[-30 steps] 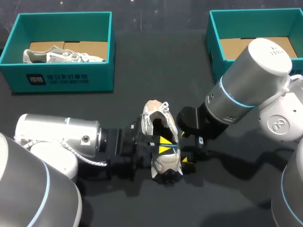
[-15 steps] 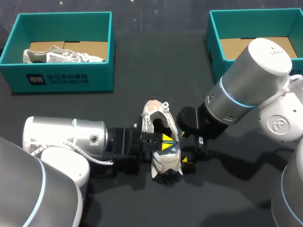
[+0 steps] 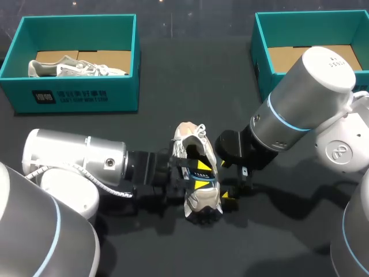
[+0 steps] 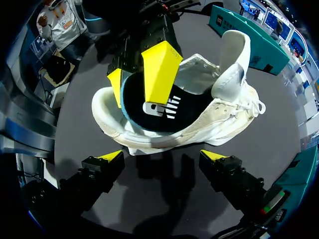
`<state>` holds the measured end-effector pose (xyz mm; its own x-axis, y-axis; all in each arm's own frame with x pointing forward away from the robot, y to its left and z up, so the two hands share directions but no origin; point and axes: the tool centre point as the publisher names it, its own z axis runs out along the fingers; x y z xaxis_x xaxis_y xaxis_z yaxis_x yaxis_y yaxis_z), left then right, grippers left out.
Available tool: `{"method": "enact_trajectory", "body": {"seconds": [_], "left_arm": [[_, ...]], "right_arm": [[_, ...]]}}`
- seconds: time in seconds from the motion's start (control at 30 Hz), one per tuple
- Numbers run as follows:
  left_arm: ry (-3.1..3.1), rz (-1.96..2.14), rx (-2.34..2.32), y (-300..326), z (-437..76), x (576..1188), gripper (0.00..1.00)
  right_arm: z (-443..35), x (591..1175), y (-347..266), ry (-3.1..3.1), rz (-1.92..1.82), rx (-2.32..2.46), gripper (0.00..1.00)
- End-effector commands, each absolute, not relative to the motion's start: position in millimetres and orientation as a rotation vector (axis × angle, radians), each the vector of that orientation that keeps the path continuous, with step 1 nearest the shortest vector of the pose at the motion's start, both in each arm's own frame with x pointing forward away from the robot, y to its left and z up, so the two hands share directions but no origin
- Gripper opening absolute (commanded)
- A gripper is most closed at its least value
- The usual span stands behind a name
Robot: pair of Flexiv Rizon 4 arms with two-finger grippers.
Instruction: Take the shoe out of the shoebox, open the shoe tongue, remove and reinsert the insole, then place the shoe into the shoebox
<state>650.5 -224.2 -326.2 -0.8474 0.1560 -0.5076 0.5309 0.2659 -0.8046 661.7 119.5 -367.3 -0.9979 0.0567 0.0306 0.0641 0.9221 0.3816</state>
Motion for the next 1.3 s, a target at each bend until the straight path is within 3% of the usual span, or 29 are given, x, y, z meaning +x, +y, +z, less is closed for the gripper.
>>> {"method": "enact_trajectory", "body": {"seconds": [0.03, 0.4, 0.67, 0.77, 0.93, 1.03, 1.3], "left_arm": [[2.251, -1.578, 0.632, -229, -331, 652, 0.00], [2.317, -1.437, 0.608, -232, -362, 675, 0.00], [2.356, -1.565, 0.602, -224, -345, 672, 0.00], [2.359, -1.594, 0.621, -222, -335, 667, 0.12], [2.365, -1.594, 0.667, -221, -320, 662, 0.16], [2.375, -1.589, 0.690, -221, -316, 660, 0.26], [2.430, -1.545, 0.773, -226, -317, 653, 0.38]], "right_arm": [[-368, 661, 119, -3.063, -0.609, -0.097, 1.00], [-368, 661, 119, -3.063, -0.609, -0.097, 1.00], [-368, 661, 119, -3.063, -0.609, -0.097, 1.00], [-368, 661, 119, -3.063, -0.609, -0.097, 1.00], [-368, 661, 119, -3.063, -0.609, -0.097, 1.00], [-368, 661, 119, -3.063, -0.609, -0.097, 1.00], [-368, 661, 119, -3.063, -0.609, -0.097, 1.00]]}}
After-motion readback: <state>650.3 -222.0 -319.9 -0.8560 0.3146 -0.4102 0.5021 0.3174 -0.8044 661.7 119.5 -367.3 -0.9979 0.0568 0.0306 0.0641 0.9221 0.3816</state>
